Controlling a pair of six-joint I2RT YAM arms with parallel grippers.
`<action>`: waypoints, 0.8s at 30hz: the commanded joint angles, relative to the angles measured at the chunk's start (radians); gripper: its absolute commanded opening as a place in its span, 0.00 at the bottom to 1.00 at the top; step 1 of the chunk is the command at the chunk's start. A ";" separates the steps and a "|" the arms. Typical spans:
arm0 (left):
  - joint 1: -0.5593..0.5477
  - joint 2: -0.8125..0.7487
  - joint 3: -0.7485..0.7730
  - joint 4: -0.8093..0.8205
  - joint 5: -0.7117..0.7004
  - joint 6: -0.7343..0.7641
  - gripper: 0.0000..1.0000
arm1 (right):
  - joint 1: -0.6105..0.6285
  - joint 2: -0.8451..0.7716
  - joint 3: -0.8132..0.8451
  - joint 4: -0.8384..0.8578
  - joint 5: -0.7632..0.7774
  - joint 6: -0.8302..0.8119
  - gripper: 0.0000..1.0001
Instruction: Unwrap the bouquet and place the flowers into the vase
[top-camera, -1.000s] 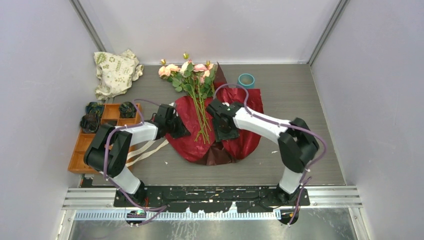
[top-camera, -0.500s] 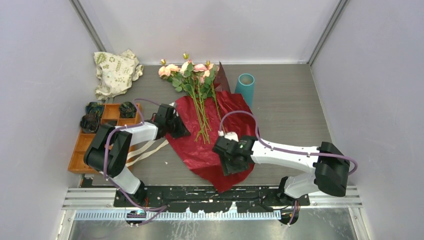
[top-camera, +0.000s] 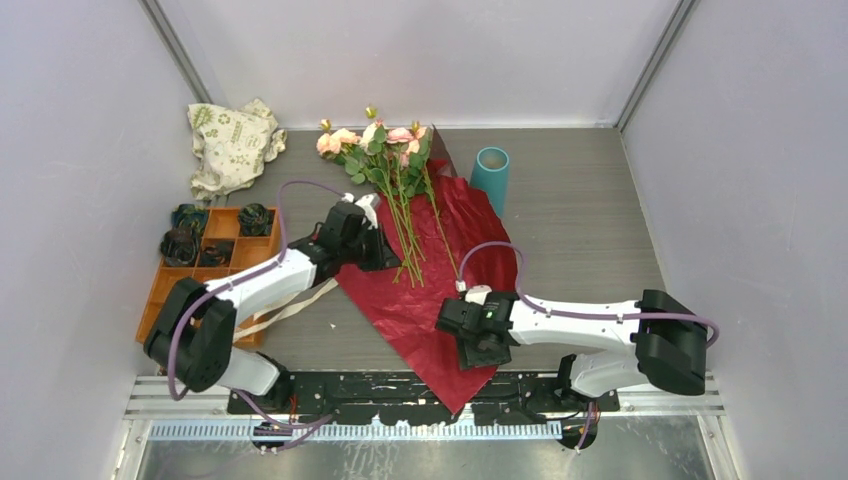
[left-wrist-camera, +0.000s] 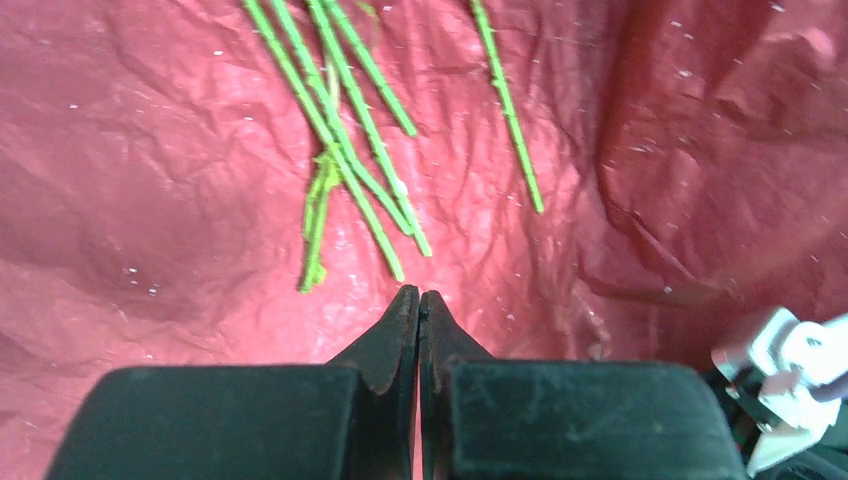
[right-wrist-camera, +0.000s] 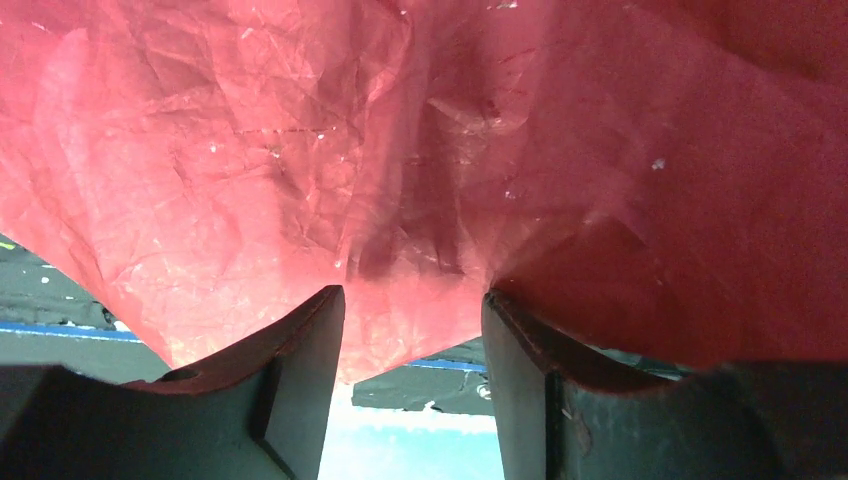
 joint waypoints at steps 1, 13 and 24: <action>-0.051 -0.099 0.012 -0.041 -0.041 0.014 0.00 | 0.007 0.004 0.127 -0.073 0.124 0.016 0.58; -0.066 -0.529 0.001 -0.308 -0.440 -0.053 0.00 | -0.023 0.162 0.683 -0.232 0.473 -0.217 0.60; -0.067 -0.510 -0.005 -0.327 -0.466 -0.054 0.01 | -0.304 0.506 0.911 -0.139 0.413 -0.420 0.59</action>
